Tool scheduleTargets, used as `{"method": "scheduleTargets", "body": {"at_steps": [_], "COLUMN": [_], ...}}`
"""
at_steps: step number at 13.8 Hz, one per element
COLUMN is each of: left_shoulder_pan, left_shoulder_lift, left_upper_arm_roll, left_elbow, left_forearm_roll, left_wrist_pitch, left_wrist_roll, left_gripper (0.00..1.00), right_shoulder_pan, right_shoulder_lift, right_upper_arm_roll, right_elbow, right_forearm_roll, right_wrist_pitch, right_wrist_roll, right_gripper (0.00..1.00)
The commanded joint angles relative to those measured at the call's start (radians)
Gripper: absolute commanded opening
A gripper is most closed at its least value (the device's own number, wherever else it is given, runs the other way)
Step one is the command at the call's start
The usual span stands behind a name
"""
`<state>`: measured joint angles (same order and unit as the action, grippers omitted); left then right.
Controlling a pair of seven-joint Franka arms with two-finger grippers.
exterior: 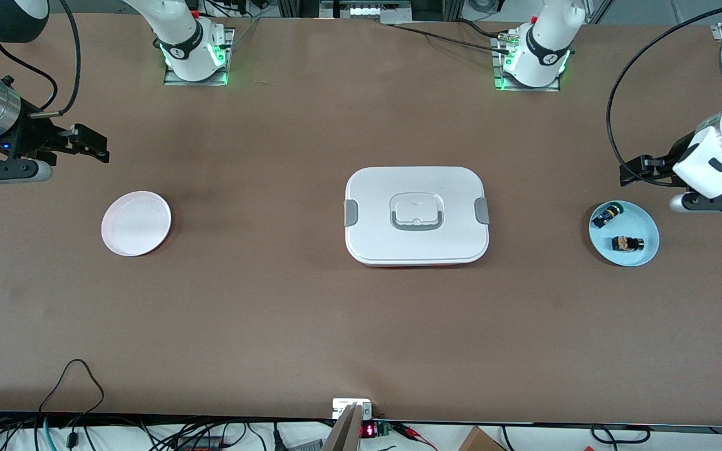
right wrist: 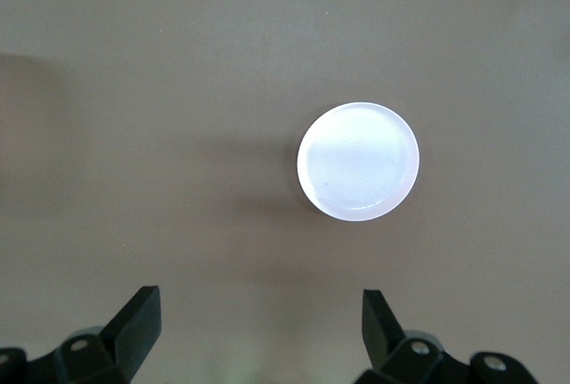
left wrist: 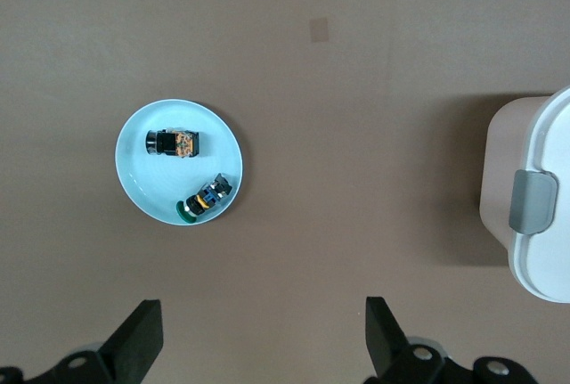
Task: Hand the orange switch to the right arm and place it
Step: 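Move the left gripper down toward the orange switch on the blue plate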
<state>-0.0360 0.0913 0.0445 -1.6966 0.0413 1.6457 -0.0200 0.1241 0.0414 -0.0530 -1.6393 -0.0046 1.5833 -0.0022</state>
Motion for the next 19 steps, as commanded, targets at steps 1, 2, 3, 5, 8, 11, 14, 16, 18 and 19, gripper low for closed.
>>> {"method": "scheduleTargets", "body": {"at_steps": [1,2,3,5,8,11,14,16,18,19], "left_shoulder_pan": [0.036,0.065,0.083,0.145,0.174,0.234,0.249,0.248,0.248,0.246], "left_shoulder_lift": [0.077,0.108,0.132,0.165,0.240,0.289,0.288,0.286,0.286,0.280], "left_upper_arm_roll": [0.012,0.012,0.014,0.009,0.012,0.012,0.012,0.012,0.011,0.009], "left_elbow": [0.078,0.103,0.104,0.101,0.098,0.054,-0.047,-0.092,-0.156,-0.199], "left_forearm_roll": [0.005,0.005,0.006,0.003,0.006,0.015,0.015,0.015,0.015,0.015], "left_wrist_pitch": [-0.027,-0.029,-0.027,-0.026,0.012,0.155,0.354,0.435,0.547,0.616], "left_wrist_roll": [0.000,0.000,0.002,0.018,0.022,0.160,0.192,0.192,0.193,0.193], "left_gripper": [1.00,1.00,1.00,1.00,1.00,1.00,1.00,1.00,1.00,1.00], "right_shoulder_pan": [-0.004,-0.004,-0.004,-0.004,-0.004,-0.004,-0.003,-0.003,-0.003,-0.003], "right_shoulder_lift": [0.006,0.006,0.006,0.006,0.006,0.006,0.006,0.006,0.006,0.006], "right_upper_arm_roll": [0.002,0.002,0.002,0.002,0.002,0.002,0.002,0.002,0.002,0.002], "right_elbow": [0.019,0.019,0.019,0.019,0.019,0.019,0.019,0.019,0.019,0.019], "right_forearm_roll": [0.014,0.014,0.014,0.014,0.014,0.014,0.014,0.014,0.014,0.014], "right_wrist_pitch": [-0.017,-0.017,-0.017,-0.016,-0.014,-0.014,-0.014,-0.014,-0.014,-0.014], "right_wrist_roll": [0.011,0.010,0.011,0.010,0.010,0.011,0.011,0.010,0.011,0.011], "right_gripper": [1.00,1.00,1.00,1.00,1.00,1.00,1.00,1.00,1.00,1.00]}}
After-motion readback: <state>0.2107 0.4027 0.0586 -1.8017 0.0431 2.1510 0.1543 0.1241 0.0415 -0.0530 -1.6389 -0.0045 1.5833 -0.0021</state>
